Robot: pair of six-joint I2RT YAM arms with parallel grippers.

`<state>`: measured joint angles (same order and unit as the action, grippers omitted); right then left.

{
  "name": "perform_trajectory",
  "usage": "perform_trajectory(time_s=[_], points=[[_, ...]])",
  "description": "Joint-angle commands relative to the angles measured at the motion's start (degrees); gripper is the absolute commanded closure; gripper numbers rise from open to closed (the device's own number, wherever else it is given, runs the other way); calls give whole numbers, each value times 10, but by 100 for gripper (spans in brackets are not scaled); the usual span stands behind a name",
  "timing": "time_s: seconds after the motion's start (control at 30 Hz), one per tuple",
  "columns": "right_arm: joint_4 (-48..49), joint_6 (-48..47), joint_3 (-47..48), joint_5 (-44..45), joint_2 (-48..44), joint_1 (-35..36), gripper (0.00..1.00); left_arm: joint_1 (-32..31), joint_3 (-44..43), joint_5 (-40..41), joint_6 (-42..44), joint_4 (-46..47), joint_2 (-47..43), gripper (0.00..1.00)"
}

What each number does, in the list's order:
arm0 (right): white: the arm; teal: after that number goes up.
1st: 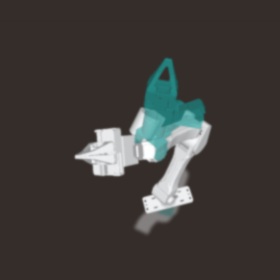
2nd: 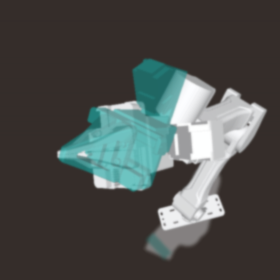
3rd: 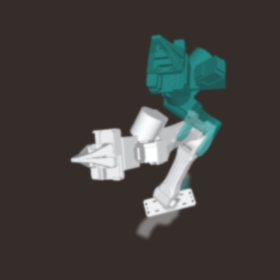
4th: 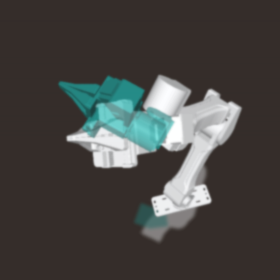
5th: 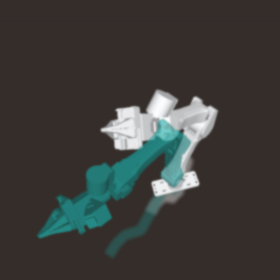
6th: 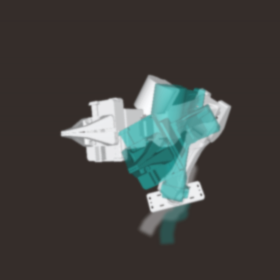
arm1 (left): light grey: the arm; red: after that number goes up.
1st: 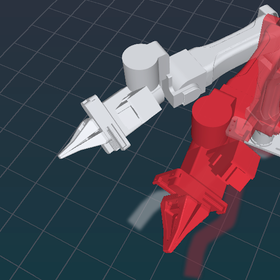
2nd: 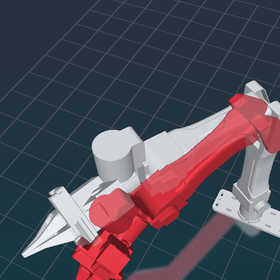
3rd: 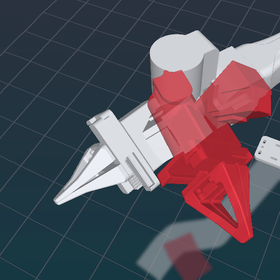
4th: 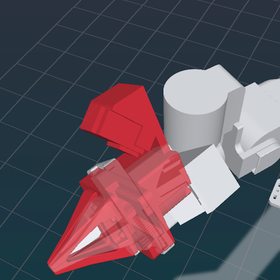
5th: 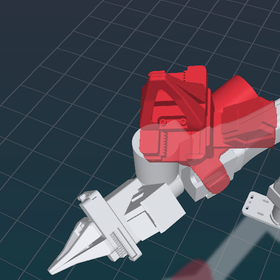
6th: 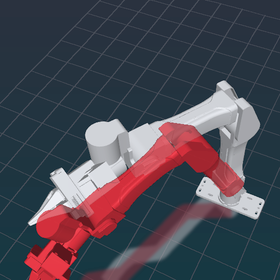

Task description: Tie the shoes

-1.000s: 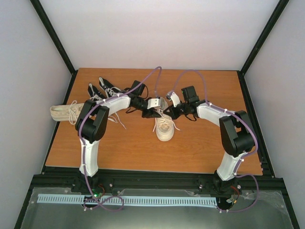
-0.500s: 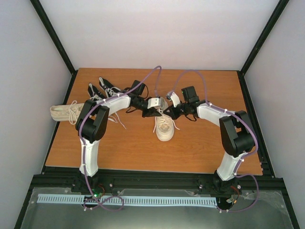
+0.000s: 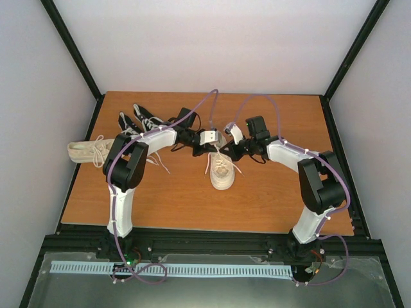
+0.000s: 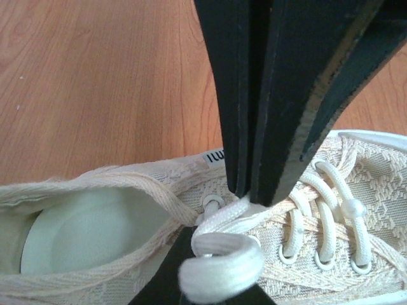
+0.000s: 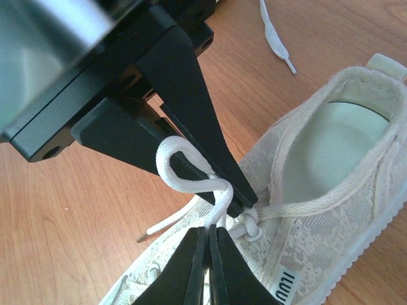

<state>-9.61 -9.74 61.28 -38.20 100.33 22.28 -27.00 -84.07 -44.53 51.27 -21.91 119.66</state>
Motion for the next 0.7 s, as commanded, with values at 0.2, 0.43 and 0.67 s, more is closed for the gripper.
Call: perform_trajectory(time_s=[0.2,0.43,0.67], points=[[38,24,-6,-109,-18,-45,71,-4,-1,13,-2,45,8,99],[52,48,22,-111,24,-80,78,-3,4,13,14,49,8,99],[58,45,46,-107,83,-57,90,-4,5,12,16,53,7,99]])
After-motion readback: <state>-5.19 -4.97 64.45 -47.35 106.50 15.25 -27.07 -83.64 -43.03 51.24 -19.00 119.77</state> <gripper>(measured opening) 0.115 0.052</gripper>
